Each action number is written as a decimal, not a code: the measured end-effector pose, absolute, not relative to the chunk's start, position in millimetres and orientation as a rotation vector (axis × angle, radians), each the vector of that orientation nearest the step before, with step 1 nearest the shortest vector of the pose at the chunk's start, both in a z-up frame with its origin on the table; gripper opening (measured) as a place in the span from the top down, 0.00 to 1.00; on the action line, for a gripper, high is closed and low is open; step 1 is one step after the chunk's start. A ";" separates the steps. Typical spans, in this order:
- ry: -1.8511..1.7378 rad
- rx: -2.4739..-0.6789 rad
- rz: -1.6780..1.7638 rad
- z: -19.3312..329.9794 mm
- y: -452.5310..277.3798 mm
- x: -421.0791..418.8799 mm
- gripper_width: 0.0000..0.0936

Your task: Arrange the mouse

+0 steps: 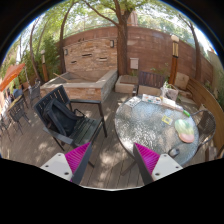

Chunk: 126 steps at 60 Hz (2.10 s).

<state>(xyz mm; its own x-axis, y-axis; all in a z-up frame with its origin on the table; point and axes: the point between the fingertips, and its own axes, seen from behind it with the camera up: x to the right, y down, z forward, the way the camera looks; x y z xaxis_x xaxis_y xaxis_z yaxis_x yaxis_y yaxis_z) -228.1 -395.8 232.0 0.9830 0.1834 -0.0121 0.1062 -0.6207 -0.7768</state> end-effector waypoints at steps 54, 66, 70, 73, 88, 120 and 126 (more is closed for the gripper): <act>0.047 -2.360 0.033 -10.5 -283.8 106.4 0.09; 0.010 -2.361 0.039 -15.7 -246.2 99.1 0.15; 0.018 -2.367 0.011 -19.1 -240.1 104.8 0.27; 0.021 -2.369 -0.036 -21.2 -237.9 111.5 0.43; -0.057 -2.408 -0.037 -12.8 -236.8 103.1 0.61; 0.087 -2.062 0.031 173.2 -57.7 245.1 0.61; 0.125 -2.205 -0.021 86.1 -57.7 301.3 0.61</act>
